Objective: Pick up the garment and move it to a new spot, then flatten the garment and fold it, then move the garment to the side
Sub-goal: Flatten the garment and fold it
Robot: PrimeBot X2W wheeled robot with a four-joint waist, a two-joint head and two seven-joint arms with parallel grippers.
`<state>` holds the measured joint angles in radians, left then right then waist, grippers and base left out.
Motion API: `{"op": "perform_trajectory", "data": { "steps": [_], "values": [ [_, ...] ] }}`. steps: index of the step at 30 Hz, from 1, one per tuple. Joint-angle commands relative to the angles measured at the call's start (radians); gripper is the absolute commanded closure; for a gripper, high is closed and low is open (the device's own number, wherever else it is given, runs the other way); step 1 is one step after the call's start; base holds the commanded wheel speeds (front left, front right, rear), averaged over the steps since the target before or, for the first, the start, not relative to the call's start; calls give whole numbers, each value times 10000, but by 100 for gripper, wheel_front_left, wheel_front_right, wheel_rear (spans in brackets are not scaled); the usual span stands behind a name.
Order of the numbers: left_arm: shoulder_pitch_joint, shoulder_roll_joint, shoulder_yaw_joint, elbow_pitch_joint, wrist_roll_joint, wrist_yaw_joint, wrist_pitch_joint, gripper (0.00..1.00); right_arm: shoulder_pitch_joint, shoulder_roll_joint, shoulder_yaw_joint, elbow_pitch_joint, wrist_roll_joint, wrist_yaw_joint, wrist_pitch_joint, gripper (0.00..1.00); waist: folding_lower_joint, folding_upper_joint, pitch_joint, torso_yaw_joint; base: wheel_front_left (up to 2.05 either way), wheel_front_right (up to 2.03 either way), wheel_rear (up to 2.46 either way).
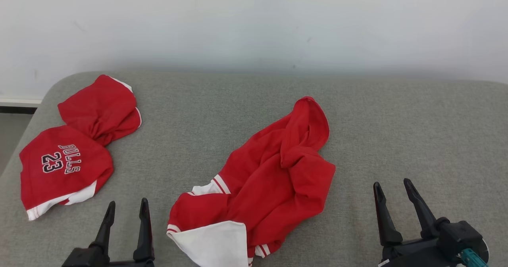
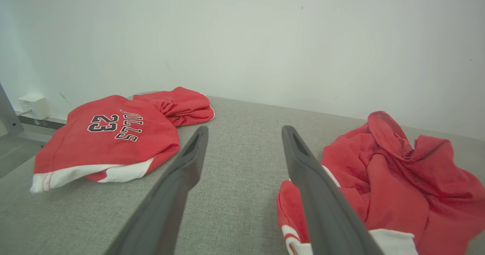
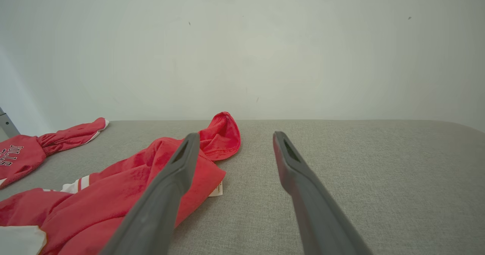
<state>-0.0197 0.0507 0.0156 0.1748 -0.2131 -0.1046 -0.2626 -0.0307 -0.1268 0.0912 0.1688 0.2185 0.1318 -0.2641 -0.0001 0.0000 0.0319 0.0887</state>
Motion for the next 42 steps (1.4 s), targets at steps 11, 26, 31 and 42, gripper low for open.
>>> {"op": "perform_trajectory", "data": {
  "steps": [11,26,31,42],
  "values": [
    [-1936,1100,-582,547,-74,-241,393,0,-463,98,126,304,-115,-22,-5,0,1,0,354,-464,0,0,0],
    [-4713,4176,-4232,953,-3910,-246,3513,0,-1157,242,216,950,-28,-22,-5,0,1,0,1134,-1726,0,0,0],
    [-5009,4682,-5089,1083,-4695,-249,4161,0,-1284,304,226,1019,-11,-22,-5,0,1,0,1281,-1965,0,0,0],
    [-5417,5554,-7041,1804,-5950,-250,5735,0,-1516,350,234,1113,-4,-22,-5,0,1,0,1599,-2442,0,0,0]
  ]
}}
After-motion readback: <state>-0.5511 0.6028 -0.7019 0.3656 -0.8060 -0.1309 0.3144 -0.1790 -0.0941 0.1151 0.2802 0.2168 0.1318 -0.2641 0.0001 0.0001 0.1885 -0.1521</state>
